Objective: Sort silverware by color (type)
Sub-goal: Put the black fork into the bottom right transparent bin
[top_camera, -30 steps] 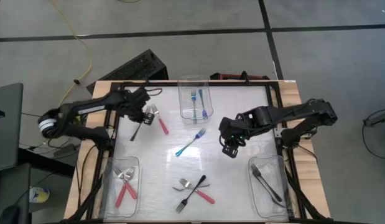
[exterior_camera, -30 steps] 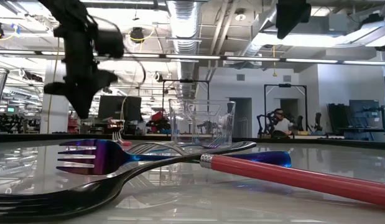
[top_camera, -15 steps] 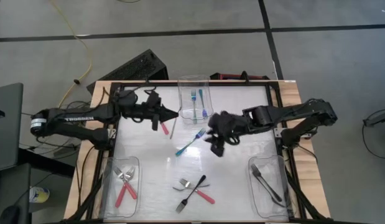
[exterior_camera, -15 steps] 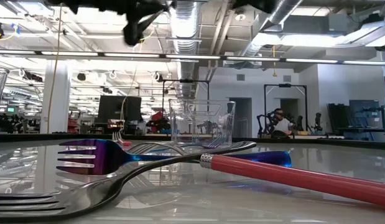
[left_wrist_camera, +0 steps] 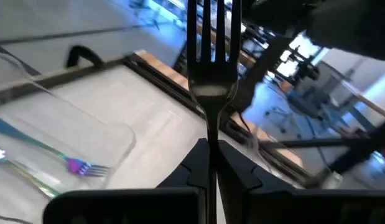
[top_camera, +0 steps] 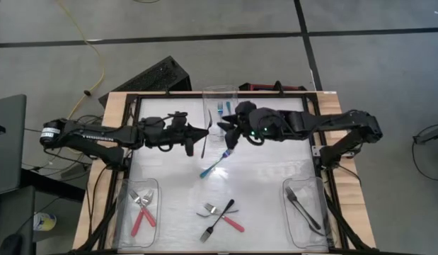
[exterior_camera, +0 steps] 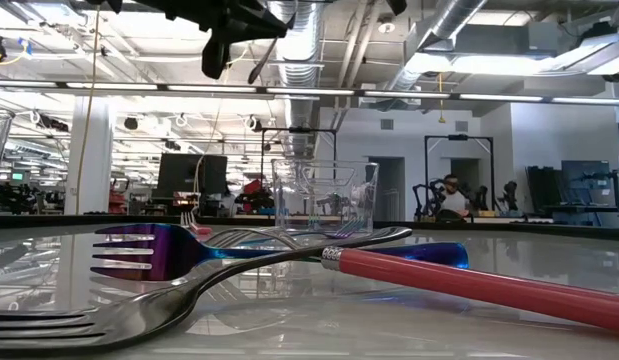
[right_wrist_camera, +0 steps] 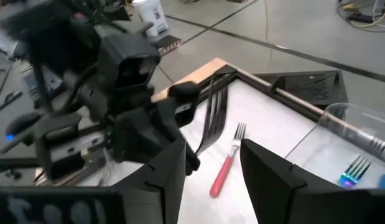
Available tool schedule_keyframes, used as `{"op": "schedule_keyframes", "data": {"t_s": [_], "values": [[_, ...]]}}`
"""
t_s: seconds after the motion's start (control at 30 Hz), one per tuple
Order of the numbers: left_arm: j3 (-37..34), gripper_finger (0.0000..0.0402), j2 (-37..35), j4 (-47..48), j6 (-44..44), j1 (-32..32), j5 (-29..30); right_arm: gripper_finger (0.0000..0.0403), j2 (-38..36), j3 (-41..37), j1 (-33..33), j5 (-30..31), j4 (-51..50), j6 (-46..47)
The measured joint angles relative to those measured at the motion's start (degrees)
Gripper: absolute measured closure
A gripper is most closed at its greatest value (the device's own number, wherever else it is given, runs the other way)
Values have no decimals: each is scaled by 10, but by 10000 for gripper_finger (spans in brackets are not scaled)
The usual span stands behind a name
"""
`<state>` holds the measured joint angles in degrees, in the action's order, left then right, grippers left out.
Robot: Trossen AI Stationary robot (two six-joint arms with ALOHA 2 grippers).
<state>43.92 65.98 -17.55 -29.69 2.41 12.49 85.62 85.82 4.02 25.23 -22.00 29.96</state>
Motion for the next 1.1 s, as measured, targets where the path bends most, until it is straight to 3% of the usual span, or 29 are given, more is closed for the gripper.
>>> {"op": "schedule_keyframes", "data": {"t_s": [0.33, 0.57, 0.77, 1.1], "values": [[0, 401, 8, 5, -4, -2, 19, 227, 0, 0, -34, -13, 41, -19], [0, 401, 18, 6, -11, -2, 35, 227, 68, 1, -35, -18, 104, -50], [1, 401, 18, 15, -21, -3, 46, 227, 84, 0, -37, 27, 94, -50], [1, 401, 18, 40, -26, -12, 67, 227, 84, 0, -47, 39, 75, -50]]}}
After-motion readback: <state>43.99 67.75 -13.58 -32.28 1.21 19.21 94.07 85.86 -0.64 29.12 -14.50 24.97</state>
